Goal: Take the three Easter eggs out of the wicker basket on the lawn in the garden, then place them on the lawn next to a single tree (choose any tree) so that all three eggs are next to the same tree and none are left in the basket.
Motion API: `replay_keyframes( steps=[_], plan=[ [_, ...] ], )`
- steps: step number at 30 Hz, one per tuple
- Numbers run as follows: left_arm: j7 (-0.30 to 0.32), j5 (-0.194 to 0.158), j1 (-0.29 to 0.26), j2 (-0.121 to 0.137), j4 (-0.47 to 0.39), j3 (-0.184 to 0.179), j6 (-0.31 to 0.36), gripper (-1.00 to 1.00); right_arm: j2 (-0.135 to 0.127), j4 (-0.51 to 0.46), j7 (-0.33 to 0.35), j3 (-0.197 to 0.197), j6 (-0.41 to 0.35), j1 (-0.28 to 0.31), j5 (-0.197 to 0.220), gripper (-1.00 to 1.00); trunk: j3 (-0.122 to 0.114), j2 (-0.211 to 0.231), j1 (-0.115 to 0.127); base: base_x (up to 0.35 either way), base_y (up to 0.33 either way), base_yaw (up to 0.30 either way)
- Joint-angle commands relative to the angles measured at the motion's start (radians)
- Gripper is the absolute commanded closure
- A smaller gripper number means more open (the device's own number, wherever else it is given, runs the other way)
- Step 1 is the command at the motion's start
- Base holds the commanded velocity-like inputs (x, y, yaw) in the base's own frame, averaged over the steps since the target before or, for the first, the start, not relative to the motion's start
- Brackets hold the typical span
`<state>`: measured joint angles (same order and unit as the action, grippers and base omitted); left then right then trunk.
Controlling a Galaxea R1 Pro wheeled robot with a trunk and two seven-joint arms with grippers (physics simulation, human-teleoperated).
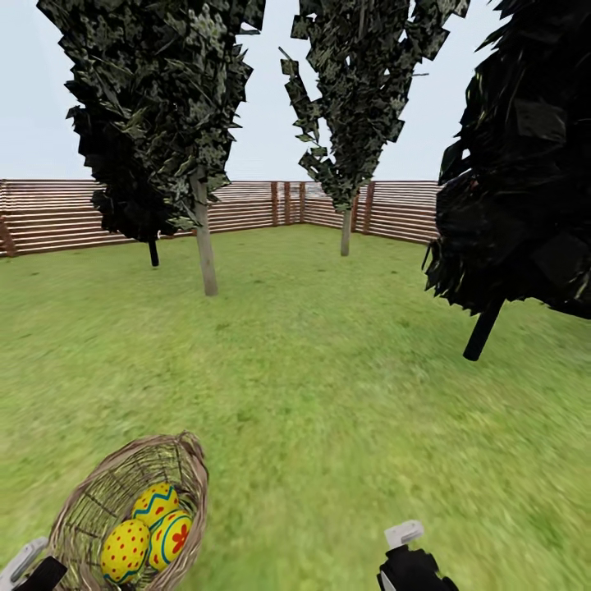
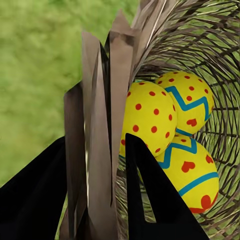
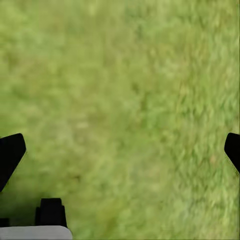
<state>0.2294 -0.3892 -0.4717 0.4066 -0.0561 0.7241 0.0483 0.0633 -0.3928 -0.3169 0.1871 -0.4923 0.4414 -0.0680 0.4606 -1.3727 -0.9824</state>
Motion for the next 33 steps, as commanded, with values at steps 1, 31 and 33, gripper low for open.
replay_keyframes(
  steps=[1, 31, 33],
  plan=[
    [0.003, -0.011, -0.001, 0.000, -0.001, 0.007, 0.005, 1.00, 0.000, -0.001, -0.001, 0.005, -0.009, 0.000, -0.005, -1.00, -0.002, 0.007, 0.003, 0.337, 0.000, 0.046],
    [0.002, -0.010, -0.001, -0.001, -0.002, 0.006, 0.005, 1.00, -0.002, -0.001, -0.002, 0.005, -0.011, 0.000, -0.003, -1.00, -0.096, 0.217, 0.118, 0.337, 0.000, 0.079],
    [0.002, -0.010, -0.001, 0.000, -0.002, 0.006, 0.005, 1.00, -0.002, -0.001, -0.002, 0.005, -0.011, 0.000, -0.003, -1.00, -0.102, 0.231, 0.126, 0.337, 0.000, 0.000]
  ],
)
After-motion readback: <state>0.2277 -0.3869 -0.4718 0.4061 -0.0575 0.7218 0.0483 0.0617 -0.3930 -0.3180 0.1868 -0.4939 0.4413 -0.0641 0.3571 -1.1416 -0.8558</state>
